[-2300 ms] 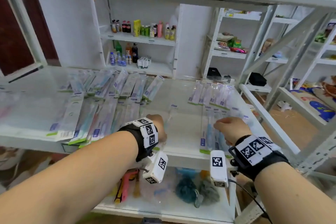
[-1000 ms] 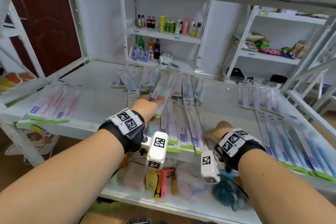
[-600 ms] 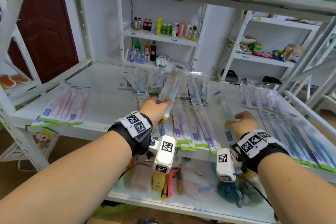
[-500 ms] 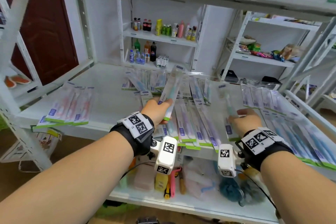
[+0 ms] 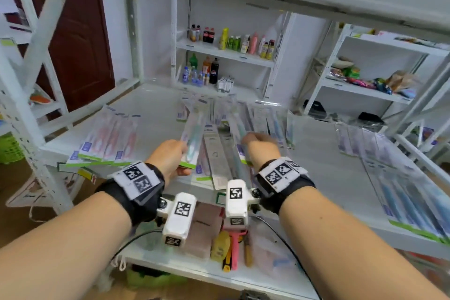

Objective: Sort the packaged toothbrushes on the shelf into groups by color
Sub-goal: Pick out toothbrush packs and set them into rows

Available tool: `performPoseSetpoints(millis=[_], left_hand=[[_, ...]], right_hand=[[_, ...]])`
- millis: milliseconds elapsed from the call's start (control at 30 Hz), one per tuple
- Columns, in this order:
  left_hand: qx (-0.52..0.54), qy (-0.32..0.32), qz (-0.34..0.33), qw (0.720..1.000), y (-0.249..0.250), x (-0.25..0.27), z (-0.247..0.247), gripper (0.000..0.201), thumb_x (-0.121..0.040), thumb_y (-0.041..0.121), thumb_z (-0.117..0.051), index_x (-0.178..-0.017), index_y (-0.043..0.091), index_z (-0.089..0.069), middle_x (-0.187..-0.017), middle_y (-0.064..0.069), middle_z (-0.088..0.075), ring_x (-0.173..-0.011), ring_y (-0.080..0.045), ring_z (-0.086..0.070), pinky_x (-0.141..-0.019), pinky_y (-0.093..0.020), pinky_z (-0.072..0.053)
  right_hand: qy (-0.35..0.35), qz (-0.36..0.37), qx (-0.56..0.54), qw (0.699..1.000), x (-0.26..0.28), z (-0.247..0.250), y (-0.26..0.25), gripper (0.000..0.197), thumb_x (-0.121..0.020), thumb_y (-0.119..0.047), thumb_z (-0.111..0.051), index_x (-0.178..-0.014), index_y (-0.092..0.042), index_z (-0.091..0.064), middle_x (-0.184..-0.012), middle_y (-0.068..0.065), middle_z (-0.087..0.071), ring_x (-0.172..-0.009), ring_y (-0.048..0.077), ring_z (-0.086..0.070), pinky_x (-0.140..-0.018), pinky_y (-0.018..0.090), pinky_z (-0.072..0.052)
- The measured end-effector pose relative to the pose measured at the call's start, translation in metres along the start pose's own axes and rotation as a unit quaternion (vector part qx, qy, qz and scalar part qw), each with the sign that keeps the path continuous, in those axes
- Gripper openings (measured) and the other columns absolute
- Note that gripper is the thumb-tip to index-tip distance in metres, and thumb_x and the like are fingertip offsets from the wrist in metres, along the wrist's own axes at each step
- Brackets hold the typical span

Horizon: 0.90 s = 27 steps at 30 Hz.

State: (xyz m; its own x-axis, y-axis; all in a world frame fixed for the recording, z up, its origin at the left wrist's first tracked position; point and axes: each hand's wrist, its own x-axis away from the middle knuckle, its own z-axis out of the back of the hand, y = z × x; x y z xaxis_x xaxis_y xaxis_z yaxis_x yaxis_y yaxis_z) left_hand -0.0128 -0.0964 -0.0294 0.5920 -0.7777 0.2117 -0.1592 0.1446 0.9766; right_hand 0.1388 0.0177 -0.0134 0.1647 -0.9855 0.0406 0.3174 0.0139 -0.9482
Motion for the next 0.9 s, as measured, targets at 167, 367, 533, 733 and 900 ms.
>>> performPoseSetpoints(millis=[167,367,533,733,900], left_hand=[[-0.029,0.038,0.007,0.999,0.000,-0.017,0.014,0.018,-0.094,0.007,-0.038,-0.080,0.007,-0.050,-0.069,-0.015,-0.054,-0.053,-0.022,-0.056,-0.033,-0.016,-0.042],[-0.024,0.078,-0.014,0.997,0.008,-0.040,0.014,0.013,-0.095,0.007,-0.042,-0.086,0.008,-0.051,-0.063,-0.014,-0.051,-0.029,-0.007,-0.051,-0.030,-0.013,-0.038],[-0.026,0.101,-0.021,0.994,0.003,-0.053,0.027,0.020,-0.095,0.006,-0.044,-0.077,0.011,-0.050,-0.063,-0.010,-0.047,-0.027,-0.006,-0.044,-0.030,-0.011,-0.030],[-0.056,0.127,-0.008,0.990,0.014,-0.079,0.076,0.019,-0.093,0.008,-0.045,-0.074,0.009,-0.050,-0.042,-0.003,-0.053,-0.030,-0.012,-0.042,-0.034,-0.015,-0.030],[-0.098,0.126,0.010,0.987,0.036,-0.124,0.116,0.024,-0.094,0.011,-0.047,-0.071,0.006,-0.052,-0.033,0.000,-0.050,-0.038,-0.018,-0.043,-0.037,-0.020,-0.033]], right_hand=[[-0.057,-0.034,0.016,0.998,-0.016,-0.029,-0.017,0.009,-0.080,-0.021,-0.053,-0.081,-0.017,-0.061,-0.092,0.007,-0.059,-0.098,0.033,-0.062,-0.089,0.045,-0.053],[-0.148,0.032,0.052,0.987,-0.037,-0.044,-0.027,0.023,-0.088,-0.016,-0.048,-0.065,-0.019,-0.048,-0.086,0.005,-0.052,-0.074,0.017,-0.053,-0.081,0.034,-0.054],[-0.147,0.051,0.009,0.988,-0.049,-0.078,-0.028,0.012,-0.082,-0.010,-0.046,-0.070,-0.011,-0.048,-0.068,0.010,-0.045,-0.053,0.023,-0.053,-0.055,0.036,-0.053],[-0.190,0.069,0.071,0.977,-0.071,-0.134,-0.038,0.018,-0.083,-0.029,-0.051,-0.096,-0.022,-0.061,-0.084,0.006,-0.057,-0.076,0.023,-0.053,-0.069,0.028,-0.044],[-0.217,0.012,0.024,0.976,-0.091,-0.188,-0.055,0.017,-0.090,-0.014,-0.046,-0.105,-0.021,-0.052,-0.082,0.008,-0.048,-0.047,0.021,-0.046,-0.037,0.014,-0.036]])
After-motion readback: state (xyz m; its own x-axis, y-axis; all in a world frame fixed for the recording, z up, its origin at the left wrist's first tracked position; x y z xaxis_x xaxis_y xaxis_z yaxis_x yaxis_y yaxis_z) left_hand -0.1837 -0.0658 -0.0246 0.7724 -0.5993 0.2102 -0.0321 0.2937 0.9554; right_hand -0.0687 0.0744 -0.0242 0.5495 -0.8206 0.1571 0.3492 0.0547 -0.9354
